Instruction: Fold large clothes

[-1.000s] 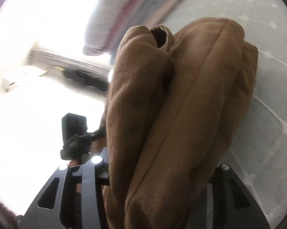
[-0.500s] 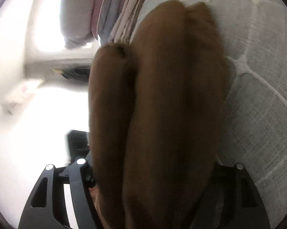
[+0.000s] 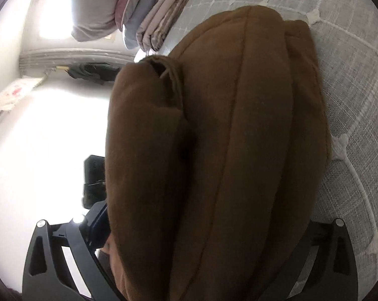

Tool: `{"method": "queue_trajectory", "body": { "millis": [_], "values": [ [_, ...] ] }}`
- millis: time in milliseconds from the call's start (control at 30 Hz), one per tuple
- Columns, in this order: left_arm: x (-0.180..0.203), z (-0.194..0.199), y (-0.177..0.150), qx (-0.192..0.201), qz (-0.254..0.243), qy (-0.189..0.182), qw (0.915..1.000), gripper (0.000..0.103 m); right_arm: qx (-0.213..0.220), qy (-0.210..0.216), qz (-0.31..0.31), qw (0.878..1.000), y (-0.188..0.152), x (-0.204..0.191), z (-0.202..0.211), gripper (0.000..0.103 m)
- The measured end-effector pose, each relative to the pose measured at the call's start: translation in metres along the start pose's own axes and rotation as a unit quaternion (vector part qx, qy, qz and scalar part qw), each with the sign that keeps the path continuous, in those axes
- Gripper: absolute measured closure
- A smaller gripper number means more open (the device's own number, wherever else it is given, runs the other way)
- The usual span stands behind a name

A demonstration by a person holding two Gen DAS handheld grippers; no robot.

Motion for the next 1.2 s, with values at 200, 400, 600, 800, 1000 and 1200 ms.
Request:
{"method": "queue_trajectory", "body": {
  "millis": [200,400,600,800,1000,1200],
  "values": [
    [0.016,0.002,-0.006,0.028,-0.056,0.034,0.9975,0.030,0.027,0.038,0.019,0.999,0.004,-0.002,0.004,0.010],
    [0.028,0.016,-0.002,0.056,-0.093,0.054,0.9926,0.045,0.066,0.029,0.051,0.996,-0.015,-0.013,0.028,0.049],
    [0.058,0.052,0.019,0.092,-0.135,0.070,0.9841,0.046,0.085,0.095,0.105,0.986,-0.015,-0.071,0.025,0.049],
    [0.055,0.098,0.090,0.145,-0.153,0.130,0.9690,0.045,0.091,0.117,0.081,0.986,0.022,-0.110,-0.056,0.049],
    [-0.040,0.066,0.140,0.123,-0.021,0.156,0.9797,0.028,0.044,-0.030,0.035,0.998,0.053,-0.042,-0.141,0.034],
    [-0.043,0.141,0.141,0.191,-0.010,0.097,0.9768,0.028,0.019,-0.021,0.009,1.000,0.061,-0.037,-0.118,0.032]
  ]
}}
Point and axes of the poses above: each gripper's, at about its wrist camera, not at the fingertips, and z roughly against the way its jaws point, x to its right, y to its top, the point moved 7 cm from there along -z, roughly the way its jaws point, and after that the axes turned 10 degrees about x, right-handed, at the moved point
